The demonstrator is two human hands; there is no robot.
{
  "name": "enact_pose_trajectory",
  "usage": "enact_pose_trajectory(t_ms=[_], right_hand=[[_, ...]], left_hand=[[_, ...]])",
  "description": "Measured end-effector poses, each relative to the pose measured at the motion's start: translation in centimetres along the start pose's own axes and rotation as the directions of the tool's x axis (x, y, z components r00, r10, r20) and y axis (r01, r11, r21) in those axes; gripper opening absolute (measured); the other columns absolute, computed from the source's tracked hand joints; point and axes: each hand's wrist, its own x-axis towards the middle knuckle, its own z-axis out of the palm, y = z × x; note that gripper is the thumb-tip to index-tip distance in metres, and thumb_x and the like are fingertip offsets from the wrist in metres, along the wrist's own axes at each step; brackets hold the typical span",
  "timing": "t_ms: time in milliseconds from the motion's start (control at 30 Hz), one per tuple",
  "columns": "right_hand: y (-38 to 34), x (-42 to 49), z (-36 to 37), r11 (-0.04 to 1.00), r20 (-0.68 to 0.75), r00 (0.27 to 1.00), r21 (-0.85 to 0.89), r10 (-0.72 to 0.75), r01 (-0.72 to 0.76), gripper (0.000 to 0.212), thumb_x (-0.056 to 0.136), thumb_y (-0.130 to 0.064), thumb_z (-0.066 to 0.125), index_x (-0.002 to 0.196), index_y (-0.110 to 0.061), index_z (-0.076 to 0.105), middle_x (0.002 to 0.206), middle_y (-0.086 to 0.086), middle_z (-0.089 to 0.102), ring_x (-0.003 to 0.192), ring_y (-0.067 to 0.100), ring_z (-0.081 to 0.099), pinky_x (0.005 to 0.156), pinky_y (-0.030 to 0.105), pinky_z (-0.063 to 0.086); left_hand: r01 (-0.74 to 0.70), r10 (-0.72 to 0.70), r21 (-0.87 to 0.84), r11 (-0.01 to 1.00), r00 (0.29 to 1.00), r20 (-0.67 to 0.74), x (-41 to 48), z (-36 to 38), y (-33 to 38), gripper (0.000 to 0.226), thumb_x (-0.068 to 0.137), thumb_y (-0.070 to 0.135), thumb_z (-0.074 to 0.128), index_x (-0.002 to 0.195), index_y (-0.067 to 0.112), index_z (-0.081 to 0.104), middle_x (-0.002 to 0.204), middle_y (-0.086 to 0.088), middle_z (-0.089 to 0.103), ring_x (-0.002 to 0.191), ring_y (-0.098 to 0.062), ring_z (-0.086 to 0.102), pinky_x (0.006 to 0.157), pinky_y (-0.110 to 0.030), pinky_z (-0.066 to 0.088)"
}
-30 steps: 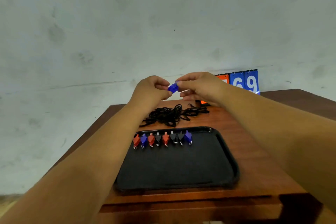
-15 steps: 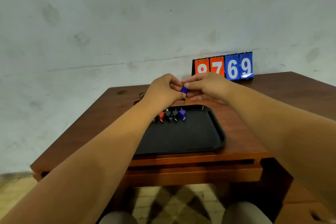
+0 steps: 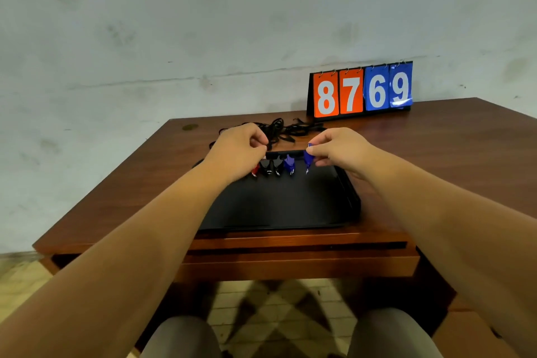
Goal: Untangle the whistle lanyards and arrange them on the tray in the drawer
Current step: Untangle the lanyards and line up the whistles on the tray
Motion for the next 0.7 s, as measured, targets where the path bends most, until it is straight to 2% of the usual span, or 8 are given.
enact_pose_trajectory(t_ms=[200, 400, 533, 600, 700], right_hand=[[0.4, 1.0, 1.2, 0.985, -0.018, 0.999, -0.172, -0.028, 0.025, 0.017, 0.1, -0.017, 0.075, 0.117, -0.018, 0.076, 0.107, -0.001, 0.072, 0.093, 0.02, 0.077, 0.087, 0.032, 0.065], [0.8, 1.8, 1.9, 0.973, -0.065, 0.997, -0.231, -0.042, 0.026, 0.019, 0.102, -0.017, 0.072, 0.121, -0.021, 0.077, 0.106, -0.003, 0.071, 0.092, 0.02, 0.075, 0.078, 0.026, 0.06], [1.0, 1.9, 2.1, 0.955, -0.063, 0.996, -0.295, -0.062, 0.041, 0.02, 0.104, -0.021, 0.071, 0.122, -0.021, 0.078, 0.108, -0.001, 0.075, 0.093, 0.017, 0.072, 0.071, 0.022, 0.053], [1.0, 1.9, 2.3, 0.942, -0.054, 0.996, -0.332, -0.073, 0.051, 0.021, 0.104, -0.023, 0.07, 0.124, -0.021, 0.078, 0.11, -0.004, 0.073, 0.097, 0.015, 0.07, 0.079, 0.025, 0.055], [1.2, 2.1, 2.5, 0.934, -0.053, 0.996, -0.355, -0.076, 0.052, 0.023, 0.104, -0.026, 0.07, 0.125, -0.022, 0.079, 0.113, -0.005, 0.071, 0.108, 0.016, 0.067, 0.102, 0.039, 0.057]], left_hand=[[0.082, -0.079, 0.071, 0.994, 0.996, -0.046, 0.4, -1.5, -4.0, 0.021, 0.1, 0.014, 0.059, 0.109, 0.028, 0.071, 0.102, 0.008, 0.071, 0.072, -0.01, 0.067, 0.056, -0.018, 0.047], [0.193, -0.184, 0.07, 0.979, 0.976, -0.119, 0.8, -3.2, -7.8, 0.018, 0.101, 0.014, 0.062, 0.107, 0.029, 0.071, 0.103, 0.008, 0.07, 0.085, -0.008, 0.067, 0.065, -0.02, 0.044], [0.251, -0.25, -0.01, 0.968, 0.956, -0.157, 0.8, -3.1, -9.5, 0.016, 0.104, 0.018, 0.062, 0.11, 0.029, 0.072, 0.104, 0.007, 0.071, 0.092, -0.01, 0.069, 0.07, -0.021, 0.047], [0.272, -0.274, -0.037, 0.962, 0.947, -0.167, 0.8, -2.8, -10.1, 0.02, 0.105, 0.018, 0.059, 0.111, 0.029, 0.073, 0.107, 0.008, 0.071, 0.093, -0.008, 0.067, 0.069, -0.02, 0.045], [0.301, -0.315, -0.097, 0.949, 0.93, -0.189, 0.9, -2.4, -10.9, 0.031, 0.104, 0.013, 0.05, 0.11, 0.029, 0.076, 0.117, 0.005, 0.073, 0.1, -0.012, 0.067, 0.075, -0.023, 0.047]])
